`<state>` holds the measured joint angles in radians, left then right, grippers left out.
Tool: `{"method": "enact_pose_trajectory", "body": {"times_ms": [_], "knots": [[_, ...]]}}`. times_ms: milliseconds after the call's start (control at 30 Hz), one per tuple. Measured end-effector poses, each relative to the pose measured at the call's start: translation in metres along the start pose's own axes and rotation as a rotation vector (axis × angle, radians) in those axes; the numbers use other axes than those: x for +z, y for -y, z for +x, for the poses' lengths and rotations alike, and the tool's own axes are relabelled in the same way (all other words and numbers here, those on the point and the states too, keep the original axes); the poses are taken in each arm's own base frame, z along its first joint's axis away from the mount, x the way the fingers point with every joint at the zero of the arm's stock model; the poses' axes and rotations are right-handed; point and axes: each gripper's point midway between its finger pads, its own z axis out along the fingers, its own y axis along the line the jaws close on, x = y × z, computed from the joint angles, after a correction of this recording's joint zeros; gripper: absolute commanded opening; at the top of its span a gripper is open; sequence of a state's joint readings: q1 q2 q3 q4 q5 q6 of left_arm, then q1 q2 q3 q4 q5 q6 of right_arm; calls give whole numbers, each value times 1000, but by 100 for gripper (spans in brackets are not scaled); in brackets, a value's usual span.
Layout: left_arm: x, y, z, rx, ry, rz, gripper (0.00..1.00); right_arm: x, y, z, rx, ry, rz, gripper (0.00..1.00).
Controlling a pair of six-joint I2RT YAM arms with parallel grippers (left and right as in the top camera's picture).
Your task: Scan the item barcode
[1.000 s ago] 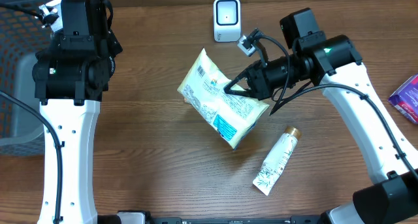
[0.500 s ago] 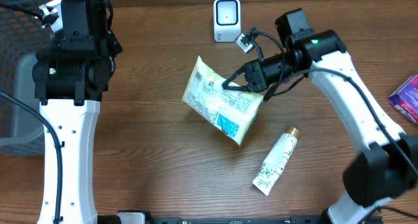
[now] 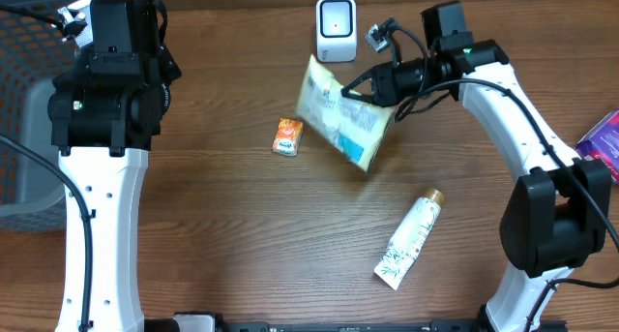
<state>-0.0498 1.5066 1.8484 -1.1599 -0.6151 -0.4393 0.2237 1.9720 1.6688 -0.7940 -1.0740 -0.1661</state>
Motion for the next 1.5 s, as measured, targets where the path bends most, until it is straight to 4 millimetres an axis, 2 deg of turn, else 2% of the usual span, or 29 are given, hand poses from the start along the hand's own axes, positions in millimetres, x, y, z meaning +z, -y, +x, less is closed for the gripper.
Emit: {"method": "enact_pose_trajectory", "body": {"times_ms": [200,300,433,700,867,1000,1033,1100,1200,1333,1367,1500], "knots": [[0,0,0,0,0,0,100,-3,29,-19,-85,50,168,4],[0,0,0,0,0,0,100,-4,36,-16,-67,39,213,4],[0,0,0,0,0,0,100,-6,45,2,4,-15,264,4],[0,1,-1,-4,5,2,100,-8,49,17,43,-66,292,4],[-1,9,-18,-52,65,37,100,-8,49,20,50,-77,295,4],[-1,12,-12,-41,38,59,100,-8,49,22,58,-83,294,4],[-1,13,-10,-39,32,66,100,-8,48,22,60,-84,294,11],[-1,15,-8,-34,19,79,100,-8,48,24,72,-87,294,47],[-1,17,-2,-21,-7,92,100,-9,49,28,83,-102,302,58],[-1,17,4,-8,-31,97,100,-13,59,33,98,-122,367,94],[-1,17,5,-7,-34,98,100,-15,62,34,93,-126,388,100],[-1,17,6,-4,-40,100,100,-23,79,37,103,-139,495,100]]}}
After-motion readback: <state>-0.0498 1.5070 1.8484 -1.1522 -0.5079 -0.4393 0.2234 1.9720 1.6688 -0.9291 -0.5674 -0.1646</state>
